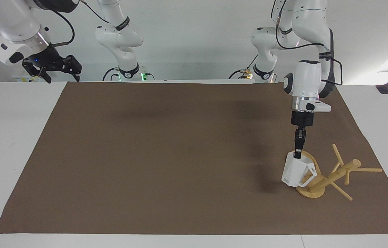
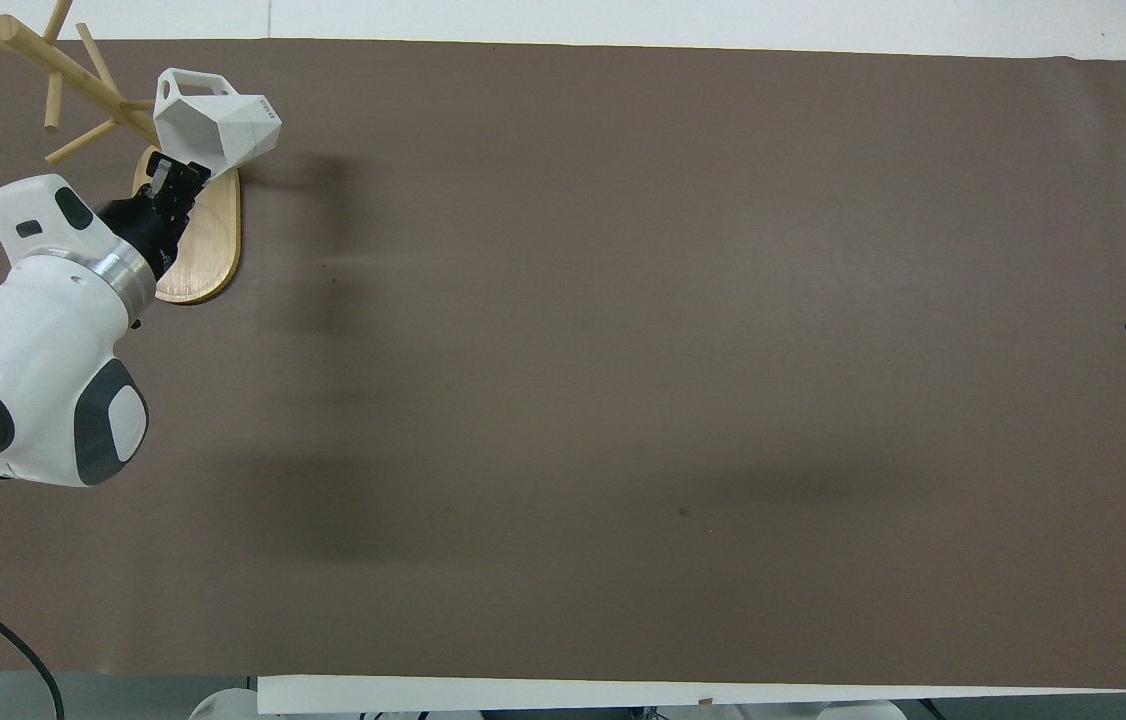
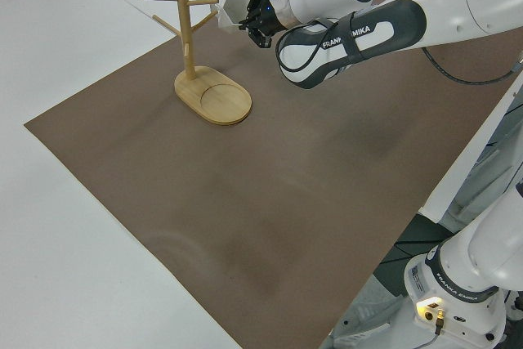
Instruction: Hang cup on rack
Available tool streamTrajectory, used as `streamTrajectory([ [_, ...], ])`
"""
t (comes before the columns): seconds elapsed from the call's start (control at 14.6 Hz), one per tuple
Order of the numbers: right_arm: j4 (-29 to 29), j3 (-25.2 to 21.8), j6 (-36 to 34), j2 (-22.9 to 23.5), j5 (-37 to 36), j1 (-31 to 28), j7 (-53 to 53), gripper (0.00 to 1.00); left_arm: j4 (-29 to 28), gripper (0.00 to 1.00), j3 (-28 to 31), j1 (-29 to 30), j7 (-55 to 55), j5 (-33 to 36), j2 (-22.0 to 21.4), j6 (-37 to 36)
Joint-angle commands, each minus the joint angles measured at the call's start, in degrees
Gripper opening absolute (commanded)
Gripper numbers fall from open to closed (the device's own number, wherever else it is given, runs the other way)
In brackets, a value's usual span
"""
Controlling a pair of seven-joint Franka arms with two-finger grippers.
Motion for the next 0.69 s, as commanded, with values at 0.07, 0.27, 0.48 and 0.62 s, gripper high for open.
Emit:
streamTrajectory([
  [0.07, -2.23, -1.85, 1.16, -2.24, -0.71, 2.45, 1.38, 1.00, -0.95, 0.00, -0.56, 2.78, 2.78, 1.45, -1.39, -3.43],
  [0.27, -2.32, -2.56, 1.34, -1.81, -0.54, 3.34, 1.64, 1.00, -0.95, 0.00, -0.56, 4.18, 4.53, 1.45, -1.48, -5.63],
  [0.48, -2.23, -3.09, 1.34, -1.37, 0.87, 2.90, 1.64, 1.00, 0.28, 0.02, -0.56, 5.42, 5.68, 1.45, -1.57, -10.45],
  [0.62, -2.23, -3.09, 1.25, -0.93, 1.22, 2.64, 1.38, 1.00, 3.52, 0.65, -0.39, 5.60, 5.77, 1.36, -1.31, -17.55],
])
